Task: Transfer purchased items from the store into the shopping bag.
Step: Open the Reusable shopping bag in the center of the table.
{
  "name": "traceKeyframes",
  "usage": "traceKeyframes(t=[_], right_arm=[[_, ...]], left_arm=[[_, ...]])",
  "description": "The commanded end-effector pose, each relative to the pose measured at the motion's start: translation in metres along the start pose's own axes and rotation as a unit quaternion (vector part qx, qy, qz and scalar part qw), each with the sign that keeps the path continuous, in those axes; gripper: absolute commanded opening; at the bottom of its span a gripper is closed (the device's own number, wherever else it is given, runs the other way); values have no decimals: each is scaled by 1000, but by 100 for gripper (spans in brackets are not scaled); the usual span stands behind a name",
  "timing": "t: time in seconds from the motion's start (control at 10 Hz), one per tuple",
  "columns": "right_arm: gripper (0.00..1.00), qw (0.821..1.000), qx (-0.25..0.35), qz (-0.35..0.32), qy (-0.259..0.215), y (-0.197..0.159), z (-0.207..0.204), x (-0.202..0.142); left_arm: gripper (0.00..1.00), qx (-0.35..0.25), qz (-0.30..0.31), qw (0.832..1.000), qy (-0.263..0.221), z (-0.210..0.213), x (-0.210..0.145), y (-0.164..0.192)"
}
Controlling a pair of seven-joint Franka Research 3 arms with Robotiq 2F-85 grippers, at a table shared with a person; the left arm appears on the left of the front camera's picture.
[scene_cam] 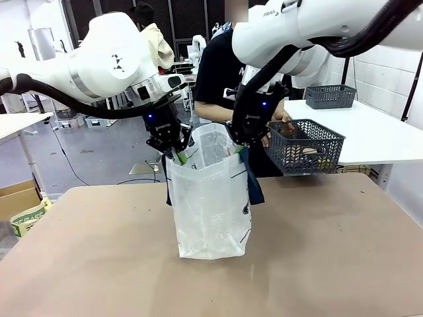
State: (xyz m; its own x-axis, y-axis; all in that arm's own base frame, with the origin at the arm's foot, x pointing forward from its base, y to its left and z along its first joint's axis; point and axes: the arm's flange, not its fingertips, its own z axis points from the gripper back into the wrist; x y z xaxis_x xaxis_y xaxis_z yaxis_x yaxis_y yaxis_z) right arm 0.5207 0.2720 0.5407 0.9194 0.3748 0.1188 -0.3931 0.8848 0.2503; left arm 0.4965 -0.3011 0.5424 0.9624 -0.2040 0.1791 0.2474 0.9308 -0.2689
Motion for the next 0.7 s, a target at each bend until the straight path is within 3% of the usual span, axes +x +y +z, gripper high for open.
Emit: traceKeyframes(t=[0.0, 0.3, 0.6], right_arm=[[0, 999, -32, 28, -4, -13, 3, -27], [0, 995, -53, 78, -25, -26, 4, -42], [0, 991, -32, 122, -32, -31, 3, -43]], left_arm=[[0, 18, -9, 1000, -18, 13, -17, 21], [0, 11, -38, 999, -29, 22, -25, 33], [0, 11, -77, 997, -5, 16, -32, 39]])
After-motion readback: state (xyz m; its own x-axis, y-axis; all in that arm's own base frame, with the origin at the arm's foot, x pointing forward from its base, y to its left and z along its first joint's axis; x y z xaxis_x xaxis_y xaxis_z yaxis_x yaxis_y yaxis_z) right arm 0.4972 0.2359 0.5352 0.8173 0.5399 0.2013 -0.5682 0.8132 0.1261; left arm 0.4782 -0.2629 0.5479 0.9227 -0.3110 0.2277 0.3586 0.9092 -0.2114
